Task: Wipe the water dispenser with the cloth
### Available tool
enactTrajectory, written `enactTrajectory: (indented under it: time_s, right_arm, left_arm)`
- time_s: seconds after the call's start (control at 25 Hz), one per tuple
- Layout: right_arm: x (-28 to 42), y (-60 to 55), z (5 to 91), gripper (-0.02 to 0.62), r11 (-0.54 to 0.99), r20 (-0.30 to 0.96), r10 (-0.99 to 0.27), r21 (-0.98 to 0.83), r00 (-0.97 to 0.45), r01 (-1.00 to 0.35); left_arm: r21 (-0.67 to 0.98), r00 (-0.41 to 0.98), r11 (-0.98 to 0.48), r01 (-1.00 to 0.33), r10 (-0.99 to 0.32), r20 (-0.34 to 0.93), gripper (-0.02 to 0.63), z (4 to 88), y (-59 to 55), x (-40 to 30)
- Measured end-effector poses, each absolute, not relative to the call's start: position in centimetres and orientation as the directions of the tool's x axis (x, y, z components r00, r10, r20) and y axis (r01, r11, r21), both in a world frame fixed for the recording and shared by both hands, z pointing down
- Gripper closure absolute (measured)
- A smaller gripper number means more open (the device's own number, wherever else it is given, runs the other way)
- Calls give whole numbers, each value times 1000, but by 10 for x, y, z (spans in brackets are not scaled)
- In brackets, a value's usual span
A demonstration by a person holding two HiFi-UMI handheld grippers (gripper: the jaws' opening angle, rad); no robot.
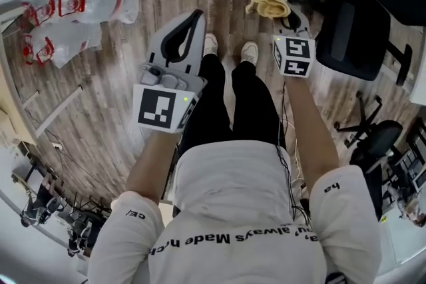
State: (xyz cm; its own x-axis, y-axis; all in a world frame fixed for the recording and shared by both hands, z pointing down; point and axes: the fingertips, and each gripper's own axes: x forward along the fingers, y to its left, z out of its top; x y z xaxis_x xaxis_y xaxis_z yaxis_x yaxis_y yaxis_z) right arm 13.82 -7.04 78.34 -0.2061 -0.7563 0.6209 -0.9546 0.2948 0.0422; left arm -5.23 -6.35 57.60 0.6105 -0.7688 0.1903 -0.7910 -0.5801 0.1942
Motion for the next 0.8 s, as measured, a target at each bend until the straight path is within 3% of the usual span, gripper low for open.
enactTrajectory:
  time_s: [0.8]
  right_arm:
    - [147, -35, 552, 531, 328, 446, -848, 19, -285, -944]
  left_arm:
    - [151, 623, -608, -780, -776, 100, 588, 446, -30, -46]
